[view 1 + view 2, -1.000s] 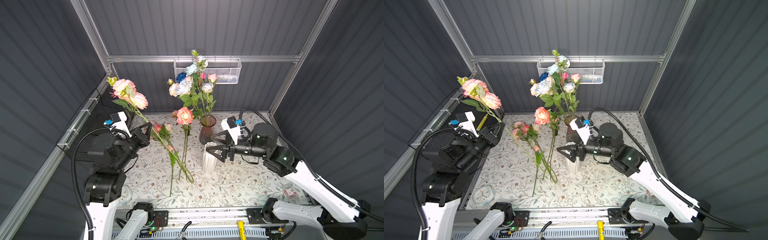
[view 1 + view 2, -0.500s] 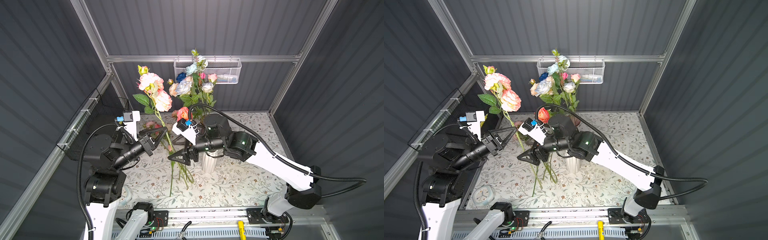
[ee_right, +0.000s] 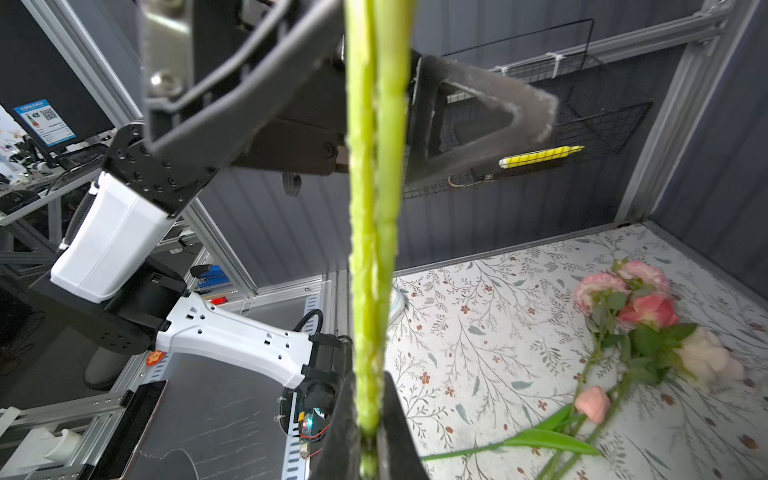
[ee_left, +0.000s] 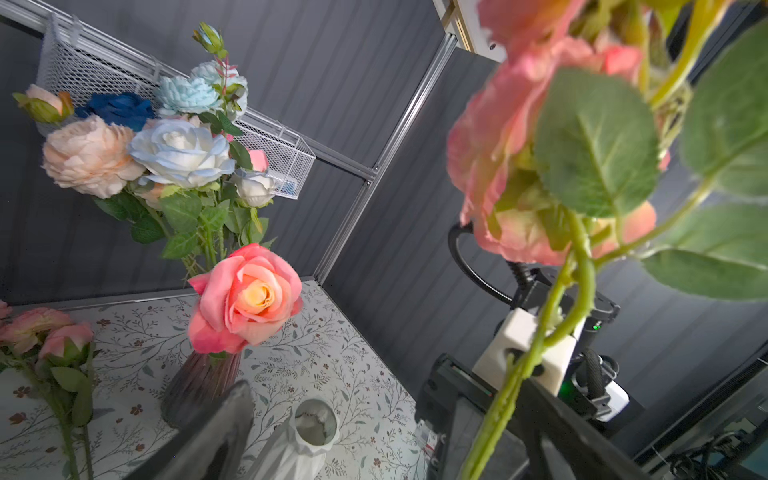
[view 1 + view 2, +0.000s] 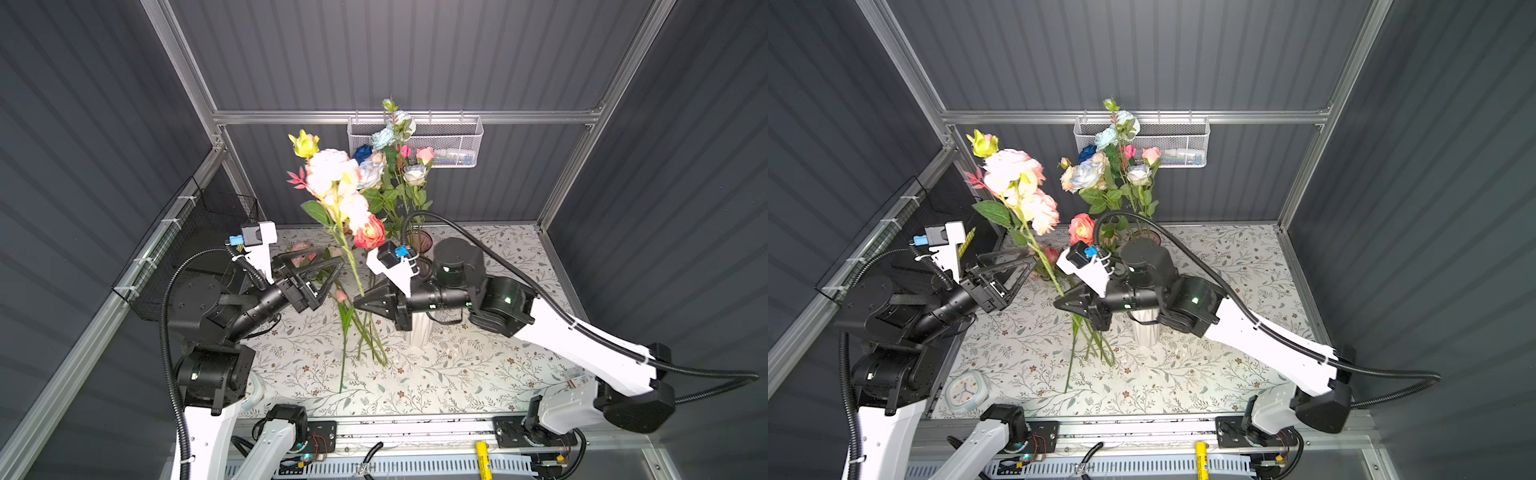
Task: Arrange the flowers into the vase
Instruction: 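Carry the spray over the white vase with the right gripper while the left withdraws, then lower the spray stem into the white vase with the right gripper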
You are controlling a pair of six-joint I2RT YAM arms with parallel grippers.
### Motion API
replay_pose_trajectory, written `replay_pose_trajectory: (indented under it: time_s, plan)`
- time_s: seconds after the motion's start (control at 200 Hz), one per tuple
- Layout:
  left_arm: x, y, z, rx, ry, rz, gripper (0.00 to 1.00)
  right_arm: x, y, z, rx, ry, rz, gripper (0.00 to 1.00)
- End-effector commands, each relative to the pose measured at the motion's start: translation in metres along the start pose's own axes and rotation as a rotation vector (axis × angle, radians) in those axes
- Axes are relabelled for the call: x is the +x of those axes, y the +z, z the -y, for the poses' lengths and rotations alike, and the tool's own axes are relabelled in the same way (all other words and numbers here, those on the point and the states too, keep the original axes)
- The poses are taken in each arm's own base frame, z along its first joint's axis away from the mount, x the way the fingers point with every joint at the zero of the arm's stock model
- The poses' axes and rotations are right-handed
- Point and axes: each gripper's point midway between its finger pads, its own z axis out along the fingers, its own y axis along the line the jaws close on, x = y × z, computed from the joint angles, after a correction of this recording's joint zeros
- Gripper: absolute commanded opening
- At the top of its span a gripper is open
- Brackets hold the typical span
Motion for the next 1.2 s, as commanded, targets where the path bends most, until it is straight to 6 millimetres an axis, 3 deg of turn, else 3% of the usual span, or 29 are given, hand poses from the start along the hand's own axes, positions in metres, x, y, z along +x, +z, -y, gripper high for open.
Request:
replay_pose_trajectory:
  time_s: [0.0,0.135,0.31,0.495,0.565,0.825,0.88,1.015,1.13,1.14,1.195]
  plan:
    - [-0.015,-0.014,-0.004,-0.081,0.054,0.113,1.00,-0.036,-0.048,0.009,0.150,-0.081,0.183,0.00]
    - [-0.009,-0.029,-0.032,-0.233,0.058,0.182,1.00,-0.039,-0.099,0.034,0.363,-0.151,0.280,0.00]
    - [0.022,-0.037,-0.082,-0.401,0.006,0.174,1.00,-0.040,-0.126,0.091,0.514,-0.140,0.346,0.00]
    - [0.057,-0.036,-0.116,-0.475,-0.055,0.107,1.00,-0.037,-0.119,0.127,0.539,-0.149,0.348,0.00]
    - [0.066,-0.037,-0.124,-0.496,-0.070,0.097,1.00,-0.022,-0.105,0.145,0.545,-0.117,0.306,0.00]
    - [0.096,-0.029,-0.158,-0.566,-0.138,0.005,1.00,0.046,-0.090,0.169,0.573,0.033,0.211,0.00]
    - [0.103,-0.025,-0.165,-0.577,-0.154,-0.035,1.00,0.059,-0.089,0.172,0.580,0.069,0.199,0.09]
    - [0.117,-0.016,-0.179,-0.586,-0.191,-0.095,1.00,0.073,-0.092,0.169,0.582,0.112,0.192,0.49]
    - [0.122,-0.013,-0.184,-0.590,-0.206,-0.112,1.00,0.073,-0.094,0.165,0.569,0.122,0.185,0.68]
    - [0.123,-0.013,-0.185,-0.590,-0.206,-0.112,1.00,0.065,-0.100,0.158,0.567,0.111,0.208,0.69]
    - [0.125,-0.012,-0.187,-0.596,-0.212,-0.117,1.00,0.062,-0.104,0.153,0.560,0.115,0.216,0.75]
